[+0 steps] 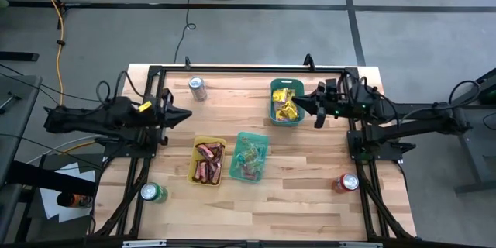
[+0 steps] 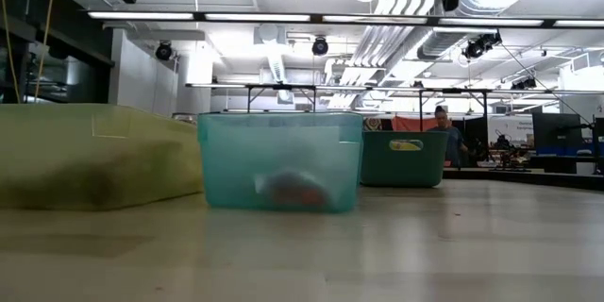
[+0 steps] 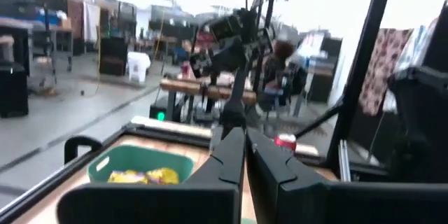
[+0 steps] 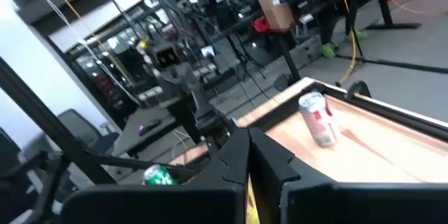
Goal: Sort candy
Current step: Return to Home Position
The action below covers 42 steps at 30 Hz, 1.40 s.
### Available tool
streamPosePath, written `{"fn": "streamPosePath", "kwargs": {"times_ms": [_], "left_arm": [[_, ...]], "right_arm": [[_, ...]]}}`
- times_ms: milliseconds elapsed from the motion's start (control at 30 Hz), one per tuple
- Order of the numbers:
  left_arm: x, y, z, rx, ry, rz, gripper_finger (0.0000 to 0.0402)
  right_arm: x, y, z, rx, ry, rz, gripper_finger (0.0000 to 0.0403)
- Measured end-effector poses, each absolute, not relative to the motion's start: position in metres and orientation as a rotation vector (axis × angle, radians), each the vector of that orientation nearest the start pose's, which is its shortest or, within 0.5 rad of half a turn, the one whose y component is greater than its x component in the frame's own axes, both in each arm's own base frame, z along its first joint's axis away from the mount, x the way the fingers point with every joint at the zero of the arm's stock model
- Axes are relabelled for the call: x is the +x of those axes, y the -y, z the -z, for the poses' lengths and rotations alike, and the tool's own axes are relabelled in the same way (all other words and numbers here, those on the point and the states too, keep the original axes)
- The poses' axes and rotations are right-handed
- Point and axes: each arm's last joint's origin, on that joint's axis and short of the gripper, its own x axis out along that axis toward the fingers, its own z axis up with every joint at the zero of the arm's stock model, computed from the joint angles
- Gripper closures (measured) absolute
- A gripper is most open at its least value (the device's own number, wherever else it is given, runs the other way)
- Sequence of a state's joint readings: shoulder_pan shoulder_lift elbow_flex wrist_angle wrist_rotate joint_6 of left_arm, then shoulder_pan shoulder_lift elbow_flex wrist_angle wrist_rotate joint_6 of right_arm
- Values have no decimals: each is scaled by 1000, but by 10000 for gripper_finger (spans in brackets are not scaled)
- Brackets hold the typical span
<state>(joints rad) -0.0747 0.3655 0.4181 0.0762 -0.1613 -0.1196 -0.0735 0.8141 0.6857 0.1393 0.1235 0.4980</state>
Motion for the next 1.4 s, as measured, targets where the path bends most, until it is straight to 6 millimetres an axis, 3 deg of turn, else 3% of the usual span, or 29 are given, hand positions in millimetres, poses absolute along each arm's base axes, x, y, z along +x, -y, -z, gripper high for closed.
{"fn": "streamPosePath", "kwargs": {"times_ms": [333,533,967,1267,1400], "left_arm": [[103,0,-224,-280,342,-73,401],[101,-1,-201,-339,354,-61,401],[103,-1,-193,-361,276,-82,401],[103,-1,-193,-382,271,-80,401],[103,-1,-193,-380,271,-81,401]], "right_arm": [[186,14,-329,498,103,184,401],[186,14,-328,493,100,182,402],[180,6,-327,442,6,-49,403],[156,-2,-319,329,-118,-113,403],[142,-4,-299,324,-103,-135,403]]}}
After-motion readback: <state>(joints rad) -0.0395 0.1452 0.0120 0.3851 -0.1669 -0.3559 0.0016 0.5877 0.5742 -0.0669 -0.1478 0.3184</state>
